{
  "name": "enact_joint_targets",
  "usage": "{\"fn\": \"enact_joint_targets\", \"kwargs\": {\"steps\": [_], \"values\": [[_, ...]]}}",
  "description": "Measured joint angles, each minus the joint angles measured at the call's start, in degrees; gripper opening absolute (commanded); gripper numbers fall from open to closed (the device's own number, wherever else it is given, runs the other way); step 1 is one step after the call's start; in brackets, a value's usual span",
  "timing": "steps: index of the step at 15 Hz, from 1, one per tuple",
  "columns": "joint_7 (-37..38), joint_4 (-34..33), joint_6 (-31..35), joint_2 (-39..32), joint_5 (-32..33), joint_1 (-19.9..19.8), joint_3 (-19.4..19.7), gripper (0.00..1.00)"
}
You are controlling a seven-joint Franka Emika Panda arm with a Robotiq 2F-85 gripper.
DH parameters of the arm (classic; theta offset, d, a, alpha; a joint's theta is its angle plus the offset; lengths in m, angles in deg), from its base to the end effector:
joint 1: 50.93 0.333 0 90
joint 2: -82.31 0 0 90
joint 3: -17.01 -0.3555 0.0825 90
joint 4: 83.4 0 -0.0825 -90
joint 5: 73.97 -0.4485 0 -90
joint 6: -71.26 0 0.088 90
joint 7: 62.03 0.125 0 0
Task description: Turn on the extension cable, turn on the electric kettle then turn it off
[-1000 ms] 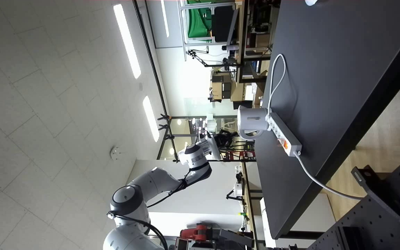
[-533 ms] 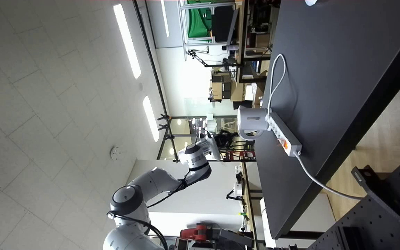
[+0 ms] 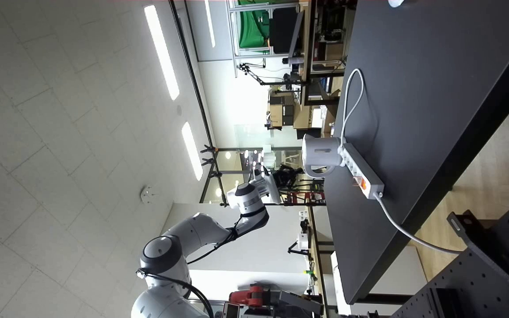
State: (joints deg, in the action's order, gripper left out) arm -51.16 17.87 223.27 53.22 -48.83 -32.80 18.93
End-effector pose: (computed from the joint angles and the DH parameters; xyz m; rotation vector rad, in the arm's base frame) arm 0.7334 0.2243 0.2909 2.8071 0.6439 0.6246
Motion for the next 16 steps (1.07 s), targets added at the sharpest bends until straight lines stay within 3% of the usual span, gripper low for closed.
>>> {"fn": "enact_joint_targets", "kwargs": {"steps": [16], "values": [[-1.1,-0.4,0.1,-0.6,-1.7,-0.8,0.0,0.00]]}}
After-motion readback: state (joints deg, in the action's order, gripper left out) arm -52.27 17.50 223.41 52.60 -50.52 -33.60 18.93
